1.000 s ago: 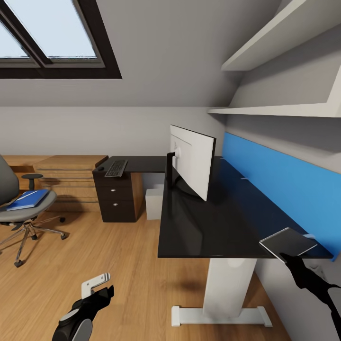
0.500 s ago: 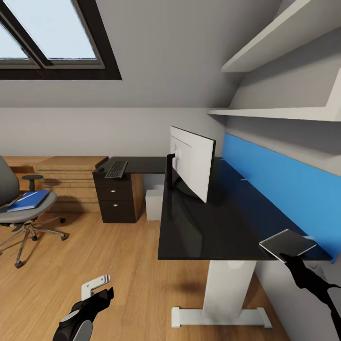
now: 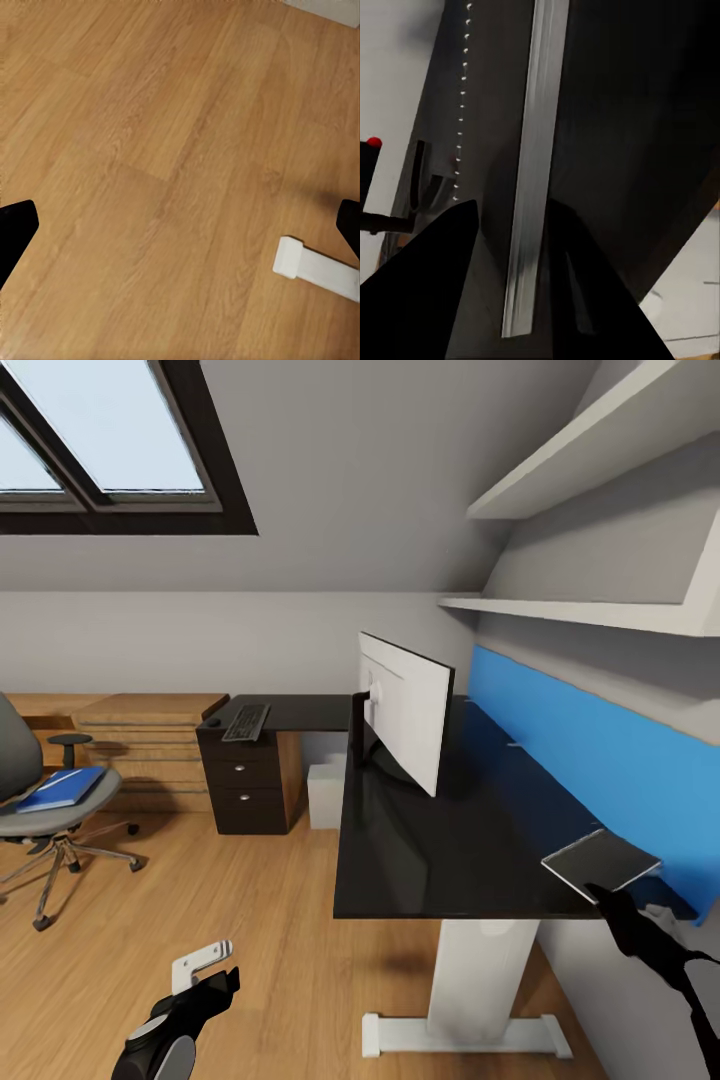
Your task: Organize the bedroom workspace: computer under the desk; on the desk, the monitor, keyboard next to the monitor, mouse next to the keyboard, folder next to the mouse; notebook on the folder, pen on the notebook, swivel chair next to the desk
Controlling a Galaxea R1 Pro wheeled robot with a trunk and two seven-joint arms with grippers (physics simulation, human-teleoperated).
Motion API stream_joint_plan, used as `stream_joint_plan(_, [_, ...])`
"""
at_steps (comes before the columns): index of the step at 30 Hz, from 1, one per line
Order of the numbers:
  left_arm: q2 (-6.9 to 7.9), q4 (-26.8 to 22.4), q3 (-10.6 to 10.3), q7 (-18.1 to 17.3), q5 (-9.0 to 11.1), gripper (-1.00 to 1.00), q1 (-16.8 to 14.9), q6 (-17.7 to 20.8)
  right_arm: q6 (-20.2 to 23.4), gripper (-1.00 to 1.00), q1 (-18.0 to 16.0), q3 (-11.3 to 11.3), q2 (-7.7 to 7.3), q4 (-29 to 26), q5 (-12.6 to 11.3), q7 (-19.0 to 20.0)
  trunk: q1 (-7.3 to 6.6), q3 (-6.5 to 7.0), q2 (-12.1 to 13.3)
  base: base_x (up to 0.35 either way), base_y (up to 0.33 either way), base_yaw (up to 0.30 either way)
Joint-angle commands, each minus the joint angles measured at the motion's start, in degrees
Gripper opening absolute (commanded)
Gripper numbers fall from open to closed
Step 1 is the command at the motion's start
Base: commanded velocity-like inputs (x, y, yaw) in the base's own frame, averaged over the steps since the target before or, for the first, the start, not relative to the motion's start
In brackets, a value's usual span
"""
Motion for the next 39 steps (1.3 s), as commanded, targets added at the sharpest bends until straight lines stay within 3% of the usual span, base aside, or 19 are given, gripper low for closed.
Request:
stream_joint_plan(1, [0.06,-0.07,-0.15,0.58,0.56,1.0,-0.04,0.06,0.34,-1.0,0.88,-0.18,1.47,-2.99,1.34,0.2,-0.23,0.12,0.38,0.0,0.0,0.0])
stream_joint_plan(6, [0.06,-0.06,-0.15,0.58,0.58,1.0,-0.04,0.06,0.38,-1.0,2.17,-0.18,5.36,-8.64,6.18,0.18,-1.33,1.02,2.39,0.0,0.0,0.0])
stream_joint_plan(13, [0.06,-0.04,-0.15,0.39,0.58,1.0,-0.04,0.06,0.37,-1.0,3.62,-0.18,11.26,-15.8,15.29,0.15,-2.43,1.92,4.39,0.0,0.0,0.0])
stream_joint_plan(14, [0.06,-0.04,-0.15,0.32,0.56,1.0,-0.04,0.06,0.27,-1.0,7.76,-0.18,17.33,-25.28,21.07,0.16,-2.43,1.92,4.39,0.0,0.0,0.0])
stream_joint_plan(15, [0.06,-0.04,-0.17,0.3,0.54,1.0,-0.04,0.03,0.26,-1.0,8.76,-0.18,18.51,-27.06,22.06,0.16,-2.43,1.92,4.39,0.0,0.0,0.0])
stream_joint_plan(19, [0.06,-0.04,-0.28,0.29,0.5,1.0,-0.04,-0.04,0.27,-1.0,11.34,-0.15,20.87,-30.61,23.92,0.18,-2.43,1.92,4.39,-0.002,0.012,0.0])
stream_joint_plan(34, [0.06,-0.04,-0.39,0.31,0.5,1.0,-0.04,-0.03,0.49,-1.0,13.06,0.07,21.53,-31.18,24.45,0.33,-2.43,1.92,4.39,-0.187,0.205,0.0])
stream_joint_plan(39, [0.06,-0.04,-0.48,0.31,0.57,1.0,-0.04,-0.03,0.43,-1.0,13.14,1.69,21.65,-31.05,24.36,0.41,-2.43,1.92,4.39,-0.248,0.245,0.0])
